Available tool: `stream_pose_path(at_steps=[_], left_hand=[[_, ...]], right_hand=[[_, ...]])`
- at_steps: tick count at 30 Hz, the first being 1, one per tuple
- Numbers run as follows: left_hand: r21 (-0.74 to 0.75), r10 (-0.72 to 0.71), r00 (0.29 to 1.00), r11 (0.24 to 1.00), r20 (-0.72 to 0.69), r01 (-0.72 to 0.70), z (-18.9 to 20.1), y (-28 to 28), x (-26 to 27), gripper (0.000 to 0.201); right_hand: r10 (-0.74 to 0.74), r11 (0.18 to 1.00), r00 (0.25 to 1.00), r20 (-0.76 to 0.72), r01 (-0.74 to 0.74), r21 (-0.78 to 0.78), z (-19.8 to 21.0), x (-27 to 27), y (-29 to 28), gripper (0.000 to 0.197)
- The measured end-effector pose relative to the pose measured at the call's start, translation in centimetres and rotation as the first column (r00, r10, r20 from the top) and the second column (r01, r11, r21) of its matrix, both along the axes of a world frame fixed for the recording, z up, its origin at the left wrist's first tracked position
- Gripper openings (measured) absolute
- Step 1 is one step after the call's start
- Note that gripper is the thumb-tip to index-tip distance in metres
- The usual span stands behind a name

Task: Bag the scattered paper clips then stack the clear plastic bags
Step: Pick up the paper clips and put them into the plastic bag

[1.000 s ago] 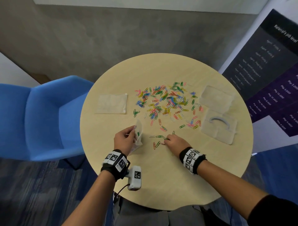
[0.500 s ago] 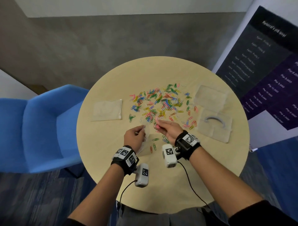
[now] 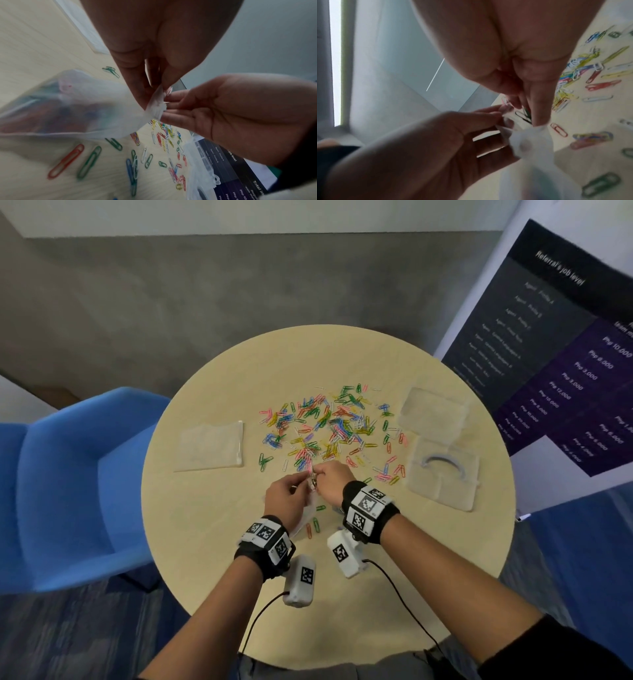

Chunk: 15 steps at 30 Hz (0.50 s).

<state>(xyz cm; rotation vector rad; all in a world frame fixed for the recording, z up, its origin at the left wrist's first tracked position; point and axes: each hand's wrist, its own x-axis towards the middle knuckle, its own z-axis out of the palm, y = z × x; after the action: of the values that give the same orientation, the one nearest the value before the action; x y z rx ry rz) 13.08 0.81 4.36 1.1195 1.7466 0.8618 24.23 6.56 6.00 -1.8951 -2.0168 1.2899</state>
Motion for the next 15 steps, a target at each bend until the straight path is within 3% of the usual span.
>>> stream_pose_path(at_steps=[6, 9, 12, 13, 15], left_hand=[[-0.005, 0.023, 0.996, 1.000, 0.087, -0.022, 0.1, 0.4, -0.4, 0.030], [0.003, 0.024, 0.997, 1.000, 0.073, -0.024, 0.0, 0.4, -0.7, 0.029], [0.015, 0.039, 0.996, 0.999, 0.078, -0.040, -0.5, 0.2, -1.2, 0.029], [0.022, 0.028, 0.997, 0.999, 0.069, -0.029, -0.7, 0.0, -1.4, 0.030], [0.022, 0.018, 0.997, 1.000, 0.069, -0.020, -1.0, -0.4, -1.9, 0.029]], right_hand=[[0.057, 0.993, 0.989, 0.134, -0.069, 0.091, 0.6, -0.1, 0.5, 0.023], [0.072, 0.993, 0.997, 0.017, -0.073, 0.095, 1.4, 1.3, 0.8, 0.013], [-0.066, 0.987, 0.996, -0.056, 0.073, 0.142, 1.5, 4.3, 3.5, 0.015], [-0.107, 0.976, 0.994, -0.020, 0.109, 0.188, 0.9, 5.6, 5.0, 0.018], [-0.093, 0.969, 0.975, 0.200, 0.042, 0.245, -0.8, 8.2, 8.1, 0.032]])
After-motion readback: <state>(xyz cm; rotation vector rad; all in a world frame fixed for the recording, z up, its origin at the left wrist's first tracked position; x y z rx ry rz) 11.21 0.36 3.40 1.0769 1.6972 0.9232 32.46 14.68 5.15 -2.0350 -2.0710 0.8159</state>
